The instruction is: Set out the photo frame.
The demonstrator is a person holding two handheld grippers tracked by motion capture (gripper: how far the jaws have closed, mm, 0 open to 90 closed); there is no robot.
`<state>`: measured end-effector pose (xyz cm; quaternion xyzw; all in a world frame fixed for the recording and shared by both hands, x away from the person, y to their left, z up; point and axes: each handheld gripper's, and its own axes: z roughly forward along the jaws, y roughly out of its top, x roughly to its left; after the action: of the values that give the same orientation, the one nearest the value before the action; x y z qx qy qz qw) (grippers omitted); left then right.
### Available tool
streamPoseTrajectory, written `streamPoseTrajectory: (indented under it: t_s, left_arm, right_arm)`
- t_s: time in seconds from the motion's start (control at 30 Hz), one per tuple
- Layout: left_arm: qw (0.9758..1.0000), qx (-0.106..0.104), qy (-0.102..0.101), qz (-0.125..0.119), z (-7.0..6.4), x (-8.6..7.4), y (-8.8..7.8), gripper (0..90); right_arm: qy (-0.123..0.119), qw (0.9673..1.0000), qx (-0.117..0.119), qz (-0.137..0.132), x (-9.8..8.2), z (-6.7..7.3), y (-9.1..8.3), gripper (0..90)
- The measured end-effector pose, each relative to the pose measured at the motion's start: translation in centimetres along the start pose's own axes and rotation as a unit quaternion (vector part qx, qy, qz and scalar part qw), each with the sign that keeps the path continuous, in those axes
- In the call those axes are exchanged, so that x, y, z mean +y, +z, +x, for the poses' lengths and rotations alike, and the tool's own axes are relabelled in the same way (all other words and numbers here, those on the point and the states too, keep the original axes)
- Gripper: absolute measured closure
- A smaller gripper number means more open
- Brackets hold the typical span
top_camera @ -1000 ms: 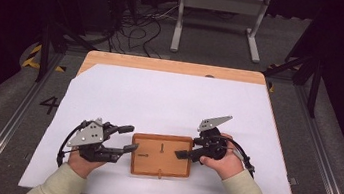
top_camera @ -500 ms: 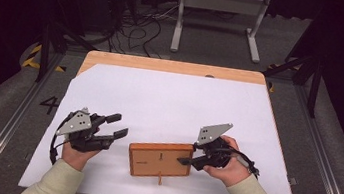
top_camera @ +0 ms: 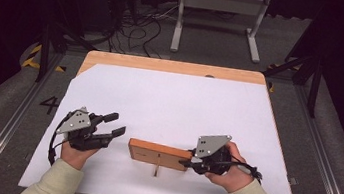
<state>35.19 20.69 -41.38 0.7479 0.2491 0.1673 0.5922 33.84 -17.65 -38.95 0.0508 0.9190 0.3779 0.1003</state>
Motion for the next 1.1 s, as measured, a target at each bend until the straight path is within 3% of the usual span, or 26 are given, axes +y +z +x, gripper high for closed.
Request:
streamPoseTrajectory:
  t_s: [0.17,0.3,0.33,0.5,0.6,0.8,0.9,1.07,1.1]
  left_arm:
    - [1.0,-0.003,-0.004,0.001,0.2,-0.1,0.1,43.6]
    - [1.0,0.0,-0.006,0.004,0.3,-0.2,0.0,43.2]
    - [0.9999,0.002,-0.009,0.005,0.5,-0.3,-0.1,43.0]
    - [0.9999,0.005,-0.016,0.003,0.7,-0.4,-0.1,42.8]
    - [0.9998,0.003,-0.017,0.006,0.8,-0.4,-0.1,42.4]
    - [0.9998,0.001,-0.019,0.01,0.8,-0.5,0.1,42.0]
    - [0.9998,0.001,-0.017,0.012,0.8,-0.6,0.2,41.4]
    - [0.9997,0.005,-0.02,0.014,0.9,-0.6,0.2,40.8]
    - [0.9997,0.005,-0.019,0.015,1.0,-0.6,0.2,40.8]
  right_arm:
    - [-0.032,0.9994,-0.005,0.007,0.2,0.7,-0.1,70.9]
    - [-0.042,0.9991,-0.007,0.009,0.2,1.0,-0.1,70.8]
    - [-0.056,0.9984,-0.006,0.013,0.3,1.3,-0.1,70.0]
    - [-0.067,0.9976,0.011,0.018,0.3,2.0,-0.2,65.5]
    - [-0.051,0.9981,0.027,0.019,0.2,2.4,-0.1,59.8]
    - [-0.036,0.9986,0.032,0.02,-0.3,2.4,-0.1,51.3]
    - [-0.01,0.9989,0.029,0.035,-1.0,2.2,0.2,44.9]
    - [0.022,0.9962,0.024,0.081,-2.6,1.7,0.9,53.3]
    - [0.027,0.9952,0.021,0.092,-2.9,1.7,0.9,63.3]
